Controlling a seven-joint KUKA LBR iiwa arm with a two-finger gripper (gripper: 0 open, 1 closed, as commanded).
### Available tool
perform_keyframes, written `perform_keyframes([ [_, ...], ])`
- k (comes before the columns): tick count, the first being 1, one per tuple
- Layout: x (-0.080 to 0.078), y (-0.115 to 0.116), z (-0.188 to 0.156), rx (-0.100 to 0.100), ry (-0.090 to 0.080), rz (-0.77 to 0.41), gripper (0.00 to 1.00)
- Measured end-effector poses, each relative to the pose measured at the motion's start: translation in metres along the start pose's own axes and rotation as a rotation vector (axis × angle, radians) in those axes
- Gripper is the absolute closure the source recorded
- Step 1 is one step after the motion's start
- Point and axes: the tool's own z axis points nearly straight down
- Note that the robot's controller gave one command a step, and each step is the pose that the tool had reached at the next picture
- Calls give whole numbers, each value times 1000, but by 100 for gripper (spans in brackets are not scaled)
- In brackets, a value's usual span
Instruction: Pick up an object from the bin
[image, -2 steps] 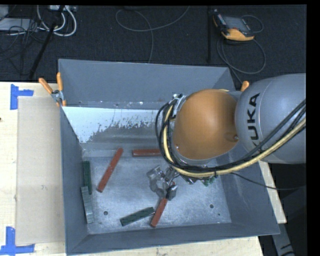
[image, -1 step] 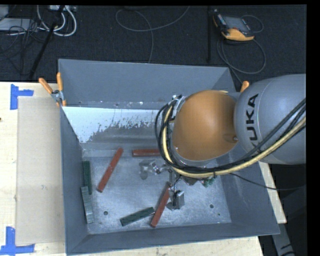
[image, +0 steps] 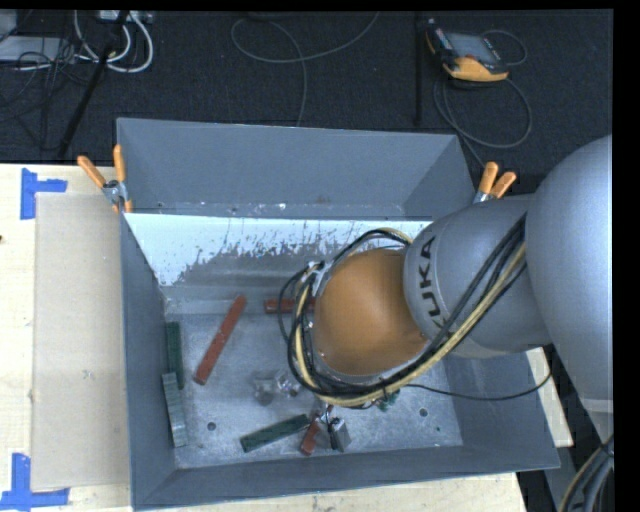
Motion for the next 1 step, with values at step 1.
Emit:
perform_keyframes([
  [1, -18, 46, -4, 8, -14, -95, 0],
])
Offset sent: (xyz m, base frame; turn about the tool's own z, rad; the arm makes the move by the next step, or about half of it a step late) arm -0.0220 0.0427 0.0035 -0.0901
